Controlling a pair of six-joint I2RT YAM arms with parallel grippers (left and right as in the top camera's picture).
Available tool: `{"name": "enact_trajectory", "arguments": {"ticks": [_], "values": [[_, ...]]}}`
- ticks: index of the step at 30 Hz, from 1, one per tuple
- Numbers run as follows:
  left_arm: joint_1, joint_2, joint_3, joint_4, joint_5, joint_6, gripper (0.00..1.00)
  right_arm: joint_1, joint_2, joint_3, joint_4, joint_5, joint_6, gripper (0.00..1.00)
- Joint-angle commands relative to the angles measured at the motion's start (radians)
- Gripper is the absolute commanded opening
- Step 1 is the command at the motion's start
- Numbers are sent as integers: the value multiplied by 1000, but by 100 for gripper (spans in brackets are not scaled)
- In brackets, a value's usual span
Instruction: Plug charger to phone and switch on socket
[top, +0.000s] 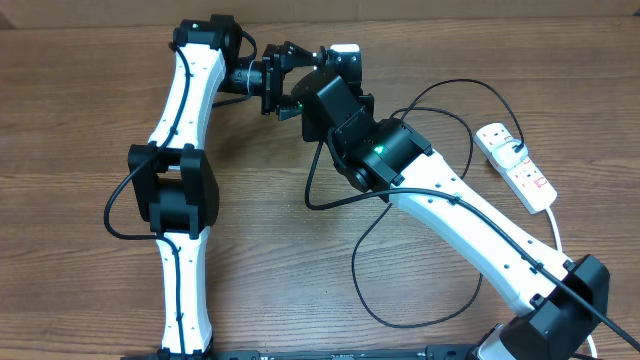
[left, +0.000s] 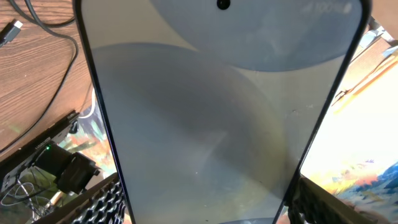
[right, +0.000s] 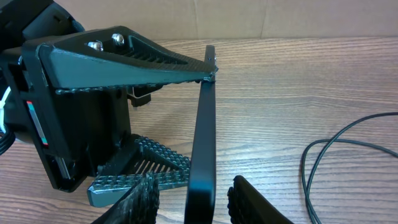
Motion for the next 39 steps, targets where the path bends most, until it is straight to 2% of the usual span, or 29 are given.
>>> {"name": "enact_trajectory", "arguments": {"ticks": [1,39], "values": [[11,2,31,-3,63,20,72,-2,-6,6,8,-8,17,38],[11,2,31,-3,63,39,73,-2,-4,6,22,-8,17,28]]}}
